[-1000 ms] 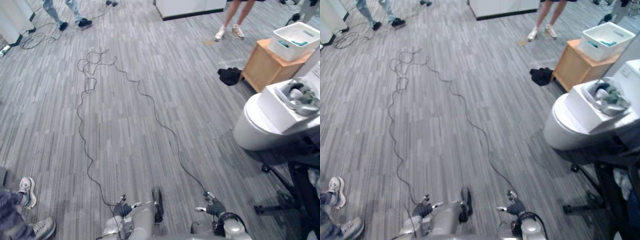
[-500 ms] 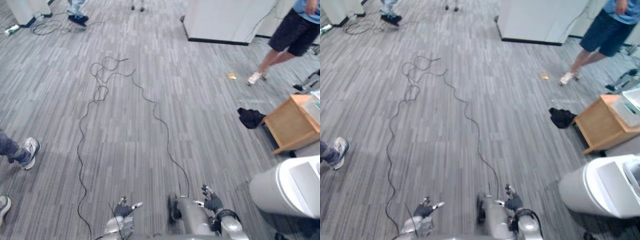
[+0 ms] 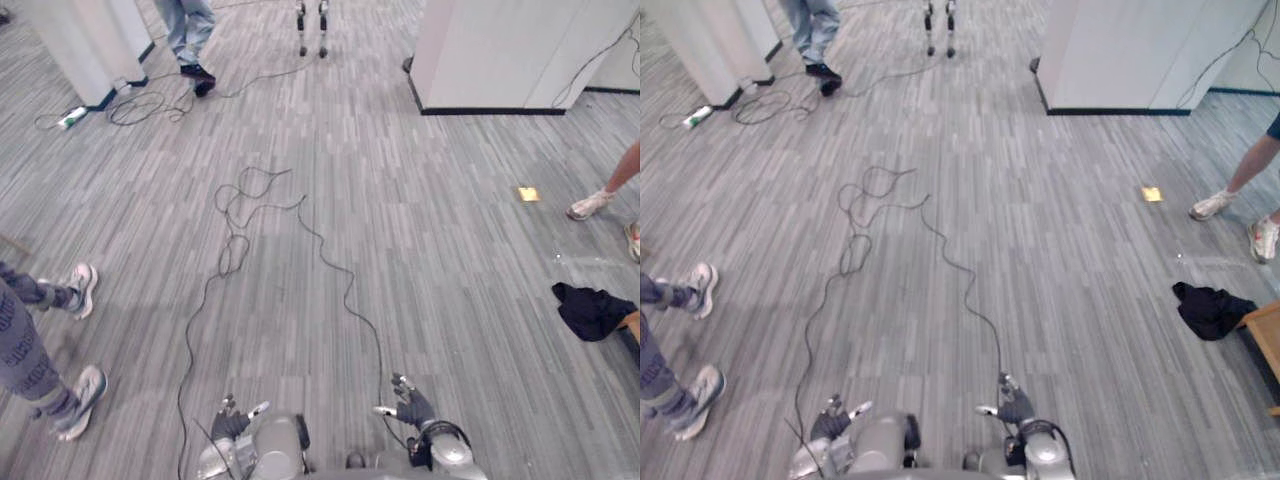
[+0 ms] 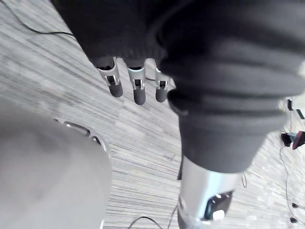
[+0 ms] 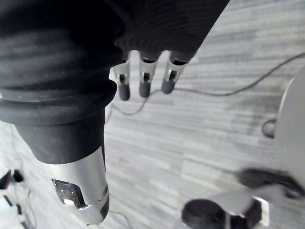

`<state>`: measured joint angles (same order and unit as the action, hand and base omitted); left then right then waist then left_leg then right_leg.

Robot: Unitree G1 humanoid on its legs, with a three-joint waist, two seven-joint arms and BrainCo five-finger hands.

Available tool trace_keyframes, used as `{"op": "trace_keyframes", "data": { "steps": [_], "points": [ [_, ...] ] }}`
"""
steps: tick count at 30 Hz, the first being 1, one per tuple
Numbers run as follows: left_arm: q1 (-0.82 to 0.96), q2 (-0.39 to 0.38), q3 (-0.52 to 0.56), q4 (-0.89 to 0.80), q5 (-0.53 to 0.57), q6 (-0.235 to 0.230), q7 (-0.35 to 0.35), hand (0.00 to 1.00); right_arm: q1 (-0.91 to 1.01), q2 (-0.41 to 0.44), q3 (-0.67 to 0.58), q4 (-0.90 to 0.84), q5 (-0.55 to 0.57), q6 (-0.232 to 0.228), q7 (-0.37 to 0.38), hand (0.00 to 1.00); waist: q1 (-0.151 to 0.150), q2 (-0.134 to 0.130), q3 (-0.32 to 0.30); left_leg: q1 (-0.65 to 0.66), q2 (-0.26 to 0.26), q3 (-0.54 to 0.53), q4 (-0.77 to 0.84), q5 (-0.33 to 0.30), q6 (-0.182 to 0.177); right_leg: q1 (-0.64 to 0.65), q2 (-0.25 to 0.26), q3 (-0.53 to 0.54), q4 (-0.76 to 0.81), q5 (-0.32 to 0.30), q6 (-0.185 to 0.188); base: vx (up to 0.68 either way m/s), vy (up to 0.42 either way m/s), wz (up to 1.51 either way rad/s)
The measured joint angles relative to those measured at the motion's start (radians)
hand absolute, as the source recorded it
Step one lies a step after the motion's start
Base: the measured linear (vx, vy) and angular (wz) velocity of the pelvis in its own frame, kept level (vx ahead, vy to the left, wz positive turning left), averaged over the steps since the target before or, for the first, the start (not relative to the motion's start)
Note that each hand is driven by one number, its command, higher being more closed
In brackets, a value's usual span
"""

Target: Organize washtable

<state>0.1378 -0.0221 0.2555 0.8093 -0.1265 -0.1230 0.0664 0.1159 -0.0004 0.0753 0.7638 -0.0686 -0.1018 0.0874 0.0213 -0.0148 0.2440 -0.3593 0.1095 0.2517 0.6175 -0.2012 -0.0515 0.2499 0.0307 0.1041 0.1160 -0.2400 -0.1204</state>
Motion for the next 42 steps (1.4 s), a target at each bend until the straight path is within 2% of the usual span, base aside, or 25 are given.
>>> {"op": "trace_keyframes", "data": {
  "steps": [3,4,5,6,7,8,9,12,15,18,19,21,22,23,25,26,28,31,35,36,37,38,39,41,42],
  "points": [
    [0.003,-0.012,-0.016,0.009,-0.011,-0.005,0.003,0.0,-0.006,-0.017,-0.001,0.056,-0.003,-0.002,-0.001,0.0,0.022,0.048,-0.024,-0.037,0.013,-0.068,-0.379,0.086,-0.039,0.092,-0.021,0.073,-0.012,-0.014,-0.006,0.77,0.357,-0.67],
    [0.002,-0.012,-0.017,0.017,-0.017,-0.007,0.001,0.0,-0.007,-0.018,-0.005,0.08,-0.004,-0.003,-0.001,0.0,0.029,0.036,-0.048,-0.032,-0.008,-0.064,-0.328,0.208,-0.002,0.105,-0.042,0.111,0.046,-0.029,-0.018,1.05,0.601,-0.77],
    [0.004,0.002,-0.016,0.021,-0.017,-0.007,0.0,0.0,-0.006,-0.011,-0.007,0.088,-0.007,-0.002,-0.001,0.0,0.028,0.008,-0.064,-0.018,-0.033,-0.056,-0.328,0.226,0.025,0.077,-0.068,0.116,0.12,-0.036,-0.002,1.03,0.593,-0.48],
    [0.007,0.033,-0.011,0.026,-0.018,-0.004,0.001,0.0,0.011,0.001,-0.009,0.088,-0.019,-0.006,0.002,0.0,0.016,-0.051,-0.087,0.016,-0.094,-0.043,-0.335,0.229,0.07,0.003,-0.114,0.127,0.32,-0.02,0.056,0.97,0.534,-0.07],
    [0.005,0.06,-0.011,0.041,-0.018,-0.001,0.002,0.0,0.013,0.003,-0.01,0.094,-0.022,-0.006,0.004,0.0,-0.007,-0.088,-0.085,0.065,-0.149,-0.039,-0.312,0.187,0.135,-0.058,-0.127,0.168,0.541,0.075,0.197,0.78,0.386,0.08],
    [-0.006,0.076,-0.012,0.061,-0.018,0.005,0.005,0.0,0.013,0.003,-0.011,0.1,-0.023,-0.004,0.004,0.0,-0.014,-0.106,-0.076,0.113,-0.175,-0.031,-0.3,0.141,0.147,-0.111,-0.115,0.2,0.71,0.153,0.311,0.58,0.275,0.08],
    [-0.014,0.08,-0.012,0.068,-0.017,0.011,0.006,0.0,0.012,-0.002,-0.011,0.1,-0.023,-0.003,0.005,0.0,-0.016,-0.108,-0.067,0.151,-0.189,-0.03,-0.299,0.113,0.15,-0.156,-0.114,0.206,0.829,0.172,0.336,0.65,0.309,-0.12],
    [-0.024,0.067,-0.043,0.096,-0.015,0.028,0.014,0.0,0.024,-0.039,-0.028,0.064,-0.019,-0.01,0.016,0.0,-0.026,-0.077,-0.053,0.41,-0.216,-0.026,-0.428,0.03,0.157,-0.395,-0.137,-0.003,1.034,0.049,0.174,0.64,0.308,-0.22],
    [-0.042,0.064,-0.068,0.127,-0.008,0.029,0.017,0.0,0.019,-0.047,-0.05,0.03,-0.01,-0.014,0.017,0.0,-0.059,-0.06,-0.045,0.556,-0.214,-0.044,-0.519,0.003,0.154,-0.567,-0.103,-0.162,0.823,-0.043,0.157,0.58,0.191,0.11],
    [-0.063,0.046,-0.102,0.144,0.004,0.031,0.013,0.0,0.014,-0.045,-0.061,0.014,0.002,-0.024,0.018,0.0,-0.086,-0.056,-0.04,0.662,-0.229,-0.123,-0.569,-0.028,0.104,-0.63,-0.058,-0.261,0.334,0.077,0.132,0.8,0.071,0.71],
    [-0.055,0.034,-0.095,0.14,0.013,0.029,0.006,0.0,0.014,-0.044,-0.061,0.009,0.009,-0.022,0.018,0.0,-0.09,-0.055,-0.04,0.707,-0.236,-0.17,-0.55,-0.054,0.062,-0.634,-0.038,-0.27,0.225,0.142,0.084,0.8,-0.008,0.95],
    [-0.043,0.025,-0.094,0.128,0.015,0.027,0.001,0.0,0.022,-0.039,-0.064,-0.013,0.01,-0.017,0.016,0.0,-0.097,-0.056,-0.043,0.712,-0.242,-0.202,-0.43,-0.088,0.033,-0.617,-0.031,-0.303,0.247,0.192,0.006,0.75,-0.053,1.12],
    [-0.051,0.01,-0.086,0.124,0.021,0.027,0.001,0.0,0.03,-0.042,-0.07,-0.036,0.012,-0.007,0.016,0.0,-0.109,-0.04,-0.039,0.643,-0.231,-0.189,-0.198,-0.098,0.016,-0.588,-0.027,-0.295,0.282,0.251,-0.037,0.8,-0.082,0.99],
    [-0.049,-0.023,-0.051,0.109,0.022,0.027,0.003,0.0,0.032,-0.076,-0.054,-0.073,0.007,-0.006,0.017,0.0,-0.108,0.028,-0.042,0.496,-0.16,-0.149,0.121,0.016,0.003,-0.547,0.001,-0.325,0.286,0.19,-0.053,0.95,-0.079,0.63],
    [-0.029,-0.041,-0.006,0.102,0.022,0.028,0.004,0.0,0.028,-0.101,-0.037,-0.088,0.008,0.002,0.012,0.0,-0.059,0.086,-0.026,0.373,-0.037,-0.055,0.425,0.251,0.02,-0.432,0.063,-0.263,0.235,0.125,-0.058,0.78,0.009,-0.63],
    [-0.025,-0.035,-0.007,0.104,0.022,0.031,0.005,0.0,0.024,-0.101,-0.038,-0.079,0.009,0.002,0.004,0.0,-0.055,0.091,-0.019,0.339,-0.007,-0.045,0.501,0.196,0.039,-0.387,0.076,-0.247,0.227,0.101,-0.063,0.64,0.052,-0.91],
    [0.003,-0.007,-0.009,0.077,0.02,0.027,0.003,0.0,0.021,-0.074,-0.036,-0.046,0.011,0.006,-0.006,0.0,-0.037,0.046,-0.011,0.233,0.027,-0.028,0.541,0.076,0.037,-0.239,0.067,-0.189,0.192,0.026,-0.054,0.74,0.009,-0.6],
    [0.01,0.006,-0.009,0.022,0.018,0.014,0.001,0.0,0.02,-0.041,-0.02,-0.027,0.008,0.015,-0.005,0.0,-0.005,0.014,-0.022,0.078,0.008,0.002,0.124,0.004,0.018,-0.07,0.016,-0.102,0.076,-0.027,-0.012,0.79,0.076,-0.75],
    [0.012,-0.006,-0.012,0.016,0.008,-0.002,0.002,0.0,0.003,-0.033,-0.038,0.049,0.004,0.011,-0.017,0.0,0.012,0.032,-0.031,0.019,-0.013,-0.011,-0.425,0.112,-0.018,0.071,-0.031,-0.04,0.037,-0.036,0.064,0.82,0.26,-0.69],
    [0.013,-0.011,-0.011,0.018,0.001,-0.005,0.002,0.0,0.011,-0.036,-0.038,0.064,-0.004,0.005,-0.021,0.0,0.024,0.038,-0.043,0.006,0.005,-0.005,-0.412,0.172,0.027,0.119,-0.032,0.005,0.05,-0.042,0.056,0.91,0.436,-0.65],
    [0.015,0.005,-0.009,0.021,0.005,-0.009,0.001,0.0,0.009,-0.025,-0.039,0.098,-0.015,0.003,-0.021,0.0,0.024,-0.001,-0.075,0.014,-0.038,0.005,-0.374,0.252,0.115,0.121,-0.074,0.036,0.117,-0.041,0.053,0.92,0.453,-0.5],
    [0.015,0.026,-0.008,0.024,0.004,-0.007,-0.002,0.0,0.012,-0.014,-0.044,0.108,-0.022,0.001,-0.021,0.0,0.015,-0.039,-0.09,0.019,-0.067,0.008,-0.364,0.253,0.118,0.089,-0.106,0.045,0.192,-0.033,0.066,0.9,0.42,-0.14],
    [0.014,0.05,-0.007,0.033,0.002,-0.003,0.001,0.0,0.013,-0.004,-0.047,0.125,-0.026,-0.001,-0.02,0.0,0.005,-0.077,-0.094,0.043,-0.109,0.011,-0.345,0.252,0.121,0.042,-0.132,0.066,0.337,0.006,0.121,0.85,0.376,0.18],
    [-0.001,0.08,-0.004,0.07,-0.008,0.007,0.002,0.0,0.019,0.014,-0.068,0.152,-0.017,0.0,-0.005,0.0,-0.011,-0.106,-0.073,0.165,-0.193,-0.005,-0.305,0.162,0.168,-0.079,-0.136,0.14,0.759,0.195,0.313,0.87,0.36,0.25],
    [-0.006,0.08,-0.004,0.081,-0.008,0.014,0.002,0.0,0.019,0.012,-0.068,0.151,-0.017,-0.002,0.007,0.0,-0.012,-0.106,-0.073,0.211,-0.207,-0.006,-0.313,0.133,0.165,-0.118,-0.146,0.123,0.846,0.186,0.301,0.84,0.343,0.08]
  ]
}}
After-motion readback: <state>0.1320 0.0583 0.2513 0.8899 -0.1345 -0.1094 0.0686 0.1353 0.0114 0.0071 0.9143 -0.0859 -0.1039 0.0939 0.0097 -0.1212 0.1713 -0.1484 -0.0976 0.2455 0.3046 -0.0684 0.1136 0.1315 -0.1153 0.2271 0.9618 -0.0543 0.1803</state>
